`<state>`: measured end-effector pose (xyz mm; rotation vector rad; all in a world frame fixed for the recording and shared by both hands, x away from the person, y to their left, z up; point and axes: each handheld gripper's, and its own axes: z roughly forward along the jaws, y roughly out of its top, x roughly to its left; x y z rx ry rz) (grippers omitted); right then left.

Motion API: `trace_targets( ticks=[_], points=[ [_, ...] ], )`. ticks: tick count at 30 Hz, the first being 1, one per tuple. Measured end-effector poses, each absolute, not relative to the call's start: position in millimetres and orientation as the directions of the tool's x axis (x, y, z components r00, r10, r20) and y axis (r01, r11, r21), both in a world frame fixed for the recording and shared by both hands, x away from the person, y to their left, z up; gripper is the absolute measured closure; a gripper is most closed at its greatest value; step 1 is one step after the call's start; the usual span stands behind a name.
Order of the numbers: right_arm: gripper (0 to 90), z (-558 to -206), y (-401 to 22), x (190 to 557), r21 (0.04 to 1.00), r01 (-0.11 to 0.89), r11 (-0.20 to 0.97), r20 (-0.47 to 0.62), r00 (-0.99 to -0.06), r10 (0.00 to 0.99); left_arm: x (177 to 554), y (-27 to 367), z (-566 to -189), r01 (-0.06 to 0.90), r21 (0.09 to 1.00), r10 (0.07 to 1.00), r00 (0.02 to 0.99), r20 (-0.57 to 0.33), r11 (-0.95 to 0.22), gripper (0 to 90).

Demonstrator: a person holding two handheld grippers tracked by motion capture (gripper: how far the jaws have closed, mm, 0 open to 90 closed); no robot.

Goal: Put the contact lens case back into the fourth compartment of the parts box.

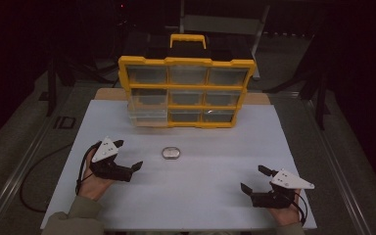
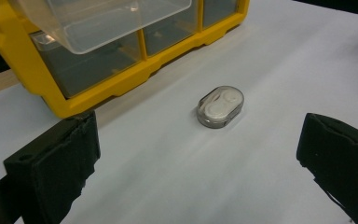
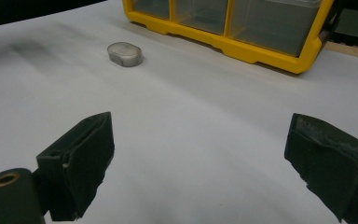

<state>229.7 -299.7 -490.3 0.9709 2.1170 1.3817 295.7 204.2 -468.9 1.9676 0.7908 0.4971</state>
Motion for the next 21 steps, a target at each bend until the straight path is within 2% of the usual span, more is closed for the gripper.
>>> trace_targets(
  ticks=[21],
  points=[
    [7.8,-490,-300,230,0.911,0.318,0.264,0.016,-0.666,0.746,320,182,-467,0.334,0.834,0.644,0.764,0.034,-0.44,0.2]
  ],
)
